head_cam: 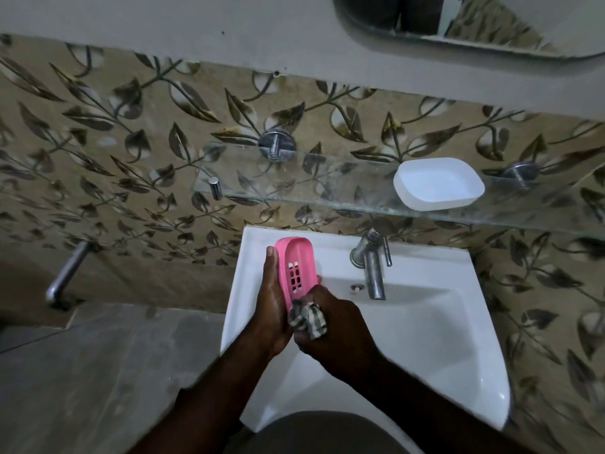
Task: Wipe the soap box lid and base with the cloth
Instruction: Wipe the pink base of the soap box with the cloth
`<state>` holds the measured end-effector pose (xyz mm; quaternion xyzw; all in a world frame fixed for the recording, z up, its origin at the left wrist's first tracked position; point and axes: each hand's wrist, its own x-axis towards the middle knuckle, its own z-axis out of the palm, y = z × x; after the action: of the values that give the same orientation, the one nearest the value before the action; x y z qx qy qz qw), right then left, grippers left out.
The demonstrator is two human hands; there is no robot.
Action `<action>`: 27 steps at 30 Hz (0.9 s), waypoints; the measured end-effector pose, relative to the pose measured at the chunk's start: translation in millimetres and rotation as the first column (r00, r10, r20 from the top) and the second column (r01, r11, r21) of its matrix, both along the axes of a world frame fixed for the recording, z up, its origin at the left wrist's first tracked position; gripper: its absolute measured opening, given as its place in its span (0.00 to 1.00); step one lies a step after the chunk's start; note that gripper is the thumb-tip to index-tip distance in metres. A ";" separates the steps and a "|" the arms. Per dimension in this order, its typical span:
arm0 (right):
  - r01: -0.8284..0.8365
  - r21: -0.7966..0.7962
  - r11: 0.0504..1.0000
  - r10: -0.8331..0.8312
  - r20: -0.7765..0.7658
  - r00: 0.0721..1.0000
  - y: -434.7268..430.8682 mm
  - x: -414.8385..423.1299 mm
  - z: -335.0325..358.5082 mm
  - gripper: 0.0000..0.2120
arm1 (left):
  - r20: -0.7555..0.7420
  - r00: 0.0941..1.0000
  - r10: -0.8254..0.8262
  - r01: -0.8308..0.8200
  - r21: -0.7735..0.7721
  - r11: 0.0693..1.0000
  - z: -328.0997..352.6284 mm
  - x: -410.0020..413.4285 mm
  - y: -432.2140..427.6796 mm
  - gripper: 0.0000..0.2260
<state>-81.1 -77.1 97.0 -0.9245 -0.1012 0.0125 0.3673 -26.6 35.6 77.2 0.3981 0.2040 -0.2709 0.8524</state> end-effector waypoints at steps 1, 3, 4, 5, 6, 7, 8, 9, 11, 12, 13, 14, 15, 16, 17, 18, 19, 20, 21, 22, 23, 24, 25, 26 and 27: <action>-0.046 -0.087 0.995 0.048 0.024 0.999 -2.7 -0.2 -1.6 0.12 | -0.022 1.000 0.005 -0.006 -0.033 0.999 -0.7 2.2 3.1 0.41; -0.153 -0.179 0.972 0.162 0.037 0.986 -12.6 1.7 -3.4 0.11 | -0.045 0.999 -0.004 0.000 -0.087 0.996 -2.0 7.7 12.7 0.38; -0.231 -0.298 0.926 0.253 0.039 0.967 -17.8 5.1 -2.3 0.11 | -0.054 0.998 -0.023 0.018 -0.092 0.996 -3.1 9.9 17.6 0.37; -0.263 -0.414 0.871 0.303 0.033 0.952 -24.6 9.8 0.5 0.12 | -0.067 0.997 -0.046 0.039 -0.093 0.995 -3.2 11.1 21.7 0.37; -0.247 -0.376 0.893 0.281 0.037 0.959 -32.0 13.9 2.2 0.13 | -0.083 0.995 -0.057 0.048 -0.099 0.994 -4.5 11.9 25.3 0.37; -0.218 -0.281 0.934 0.244 0.060 0.968 -37.0 16.5 7.7 0.13 | -0.098 0.994 -0.055 0.044 -0.114 0.992 -6.3 12.7 29.0 0.36; -0.145 -0.129 0.981 0.157 0.091 0.983 -39.7 17.3 13.7 0.12 | -0.109 0.993 -0.050 0.035 -0.139 0.990 -8.6 13.3 32.2 0.36; -0.028 0.048 0.998 0.023 0.103 0.994 -39.7 18.9 20.4 0.13 | -0.111 0.992 -0.052 0.033 -0.171 0.985 -10.3 13.3 34.3 0.36; 0.181 0.406 0.896 -0.187 -0.024 0.982 -37.7 22.9 36.8 0.15 | -0.079 0.993 -0.086 0.067 -0.220 0.973 -14.9 13.2 36.9 0.36; 0.230 0.519 0.823 -0.200 -0.114 0.973 -37.3 25.9 43.9 0.14 | -0.063 0.993 -0.098 0.081 -0.235 0.969 -16.0 12.8 36.5 0.36; 0.257 0.539 0.802 -0.208 -0.152 0.966 -36.4 29.8 49.3 0.12 | -0.057 0.993 -0.102 0.085 -0.247 0.965 -16.0 11.7 34.8 0.35; 0.234 0.474 0.849 -0.220 -0.087 0.972 -35.9 34.4 51.8 0.12 | -0.051 0.994 -0.101 0.084 -0.255 0.963 -16.6 10.6 32.6 0.34; 0.191 0.349 0.918 -0.213 0.026 0.977 -34.8 37.6 53.8 0.12 | -0.042 0.994 -0.104 0.090 -0.254 0.963 -15.6 9.3 29.1 0.34; 0.129 0.213 0.969 -0.159 0.130 0.979 -31.8 40.4 54.0 0.11 | -0.027 0.993 -0.117 0.107 -0.235 0.966 -14.5 8.1 25.0 0.34; 0.070 0.088 0.994 -0.087 0.197 0.977 -28.5 42.9 50.8 0.11 | -0.012 0.991 -0.137 0.131 -0.210 0.969 -12.0 6.4 20.1 0.34; 0.013 -0.026 1.000 -0.007 0.228 0.974 -22.8 44.1 45.3 0.12 | 0.003 0.988 -0.153 0.151 -0.181 0.972 -10.0 5.6 15.8 0.33; -0.024 -0.105 0.994 0.048 0.238 0.970 -16.0 43.0 38.5 0.14 | 0.017 0.987 -0.160 0.160 -0.160 0.974 -7.9 5.1 13.5 0.33; -0.053 -0.153 0.987 0.090 0.246 0.965 -8.5 39.7 34.0 0.16 | 0.018 0.988 -0.154 0.155 -0.153 0.976 -6.7 5.6 13.1 0.33; -0.079 -0.184 0.980 0.123 0.245 0.962 -3.0 34.7 29.5 0.18 | 0.000 0.989 -0.148 0.146 -0.165 0.976 -4.9 5.9 14.3 0.34; -0.130 -0.198 0.972 0.174 0.222 0.960 -0.1 28.5 25.3 0.19 | -0.024 0.990 -0.142 0.136 -0.182 0.974 -5.5 6.9 17.5 0.35; -0.200 -0.204 0.958 0.239 0.186 0.953 -0.4 22.1 22.1 0.19 | -0.045 0.991 -0.129 0.118 -0.194 0.974 -5.4 7.3 21.2 0.35; -0.269 -0.194 0.943 0.298 0.137 0.945 -3.6 16.8 20.3 0.18 | -0.057 0.992 -0.114 0.101 -0.201 0.974 -7.5 7.9 24.0 0.34; -0.316 -0.184 0.931 0.337 0.094 0.937 -7.1 13.4 19.5 0.18 | -0.067 0.993 -0.098 0.083 -0.201 0.976 -9.5 6.7 26.2 0.32; -0.334 -0.199 0.921 0.355 0.077 0.932 -10.0 12.9 19.7 0.18 | -0.069 0.994 -0.089 0.073 -0.200 0.977 -11.9 5.9 26.7 0.31; -0.321 -0.244 0.915 0.350 0.089 0.932 -11.5 14.6 19.7 0.19 | -0.071 0.994 -0.085 0.070 -0.191 0.979 -12.4 4.8 25.2 0.31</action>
<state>-66.5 -88.6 116.7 -0.9277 -0.2802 0.0262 0.2452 -21.8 60.8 64.8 0.3124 0.1951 -0.3375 0.8663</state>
